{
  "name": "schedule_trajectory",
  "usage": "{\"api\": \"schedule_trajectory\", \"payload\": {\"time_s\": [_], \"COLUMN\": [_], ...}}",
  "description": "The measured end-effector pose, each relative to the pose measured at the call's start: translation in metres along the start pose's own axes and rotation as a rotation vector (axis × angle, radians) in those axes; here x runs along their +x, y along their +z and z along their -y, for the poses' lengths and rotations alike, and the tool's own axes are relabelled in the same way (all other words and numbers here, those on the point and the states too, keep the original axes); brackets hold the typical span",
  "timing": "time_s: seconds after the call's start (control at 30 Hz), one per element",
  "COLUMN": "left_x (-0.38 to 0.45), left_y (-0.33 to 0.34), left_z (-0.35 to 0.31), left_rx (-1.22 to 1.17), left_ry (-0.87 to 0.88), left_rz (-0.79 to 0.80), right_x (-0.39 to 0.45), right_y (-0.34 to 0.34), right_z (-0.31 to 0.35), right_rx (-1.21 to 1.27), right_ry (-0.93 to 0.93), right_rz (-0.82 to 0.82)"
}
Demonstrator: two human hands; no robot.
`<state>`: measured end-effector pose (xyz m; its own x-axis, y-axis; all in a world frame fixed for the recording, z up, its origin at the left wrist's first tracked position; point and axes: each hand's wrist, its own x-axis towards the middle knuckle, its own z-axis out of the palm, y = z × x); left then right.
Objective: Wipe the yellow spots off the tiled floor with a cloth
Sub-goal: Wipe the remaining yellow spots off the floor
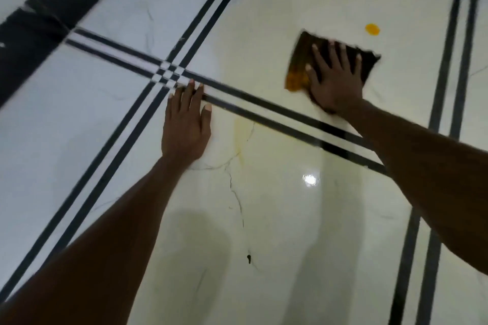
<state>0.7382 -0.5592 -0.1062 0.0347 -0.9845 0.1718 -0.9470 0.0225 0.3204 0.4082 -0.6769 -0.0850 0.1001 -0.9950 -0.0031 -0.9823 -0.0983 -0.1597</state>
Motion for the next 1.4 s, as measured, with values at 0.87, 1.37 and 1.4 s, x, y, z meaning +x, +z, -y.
{"api": "schedule_trajectory", "payload": {"time_s": [0.87, 1.37, 1.4], "left_x": [0.002, 0.075, 0.077], "left_y": [-0.015, 0.047, 0.046], "left_z": [-0.014, -0.129, -0.131], "left_rx": [-0.02, 0.053, 0.058], "left_ry": [-0.007, 0.183, 0.181], "left_rz": [-0.01, 0.087, 0.089], "right_x": [-0.176, -0.062, -0.093], "right_y": [-0.007, -0.02, -0.02], "right_z": [0.041, -0.064, -0.061], "right_rx": [0.04, -0.033, -0.044], "right_ry": [-0.498, -0.243, -0.377], "right_rz": [0.13, 0.001, 0.052]}}
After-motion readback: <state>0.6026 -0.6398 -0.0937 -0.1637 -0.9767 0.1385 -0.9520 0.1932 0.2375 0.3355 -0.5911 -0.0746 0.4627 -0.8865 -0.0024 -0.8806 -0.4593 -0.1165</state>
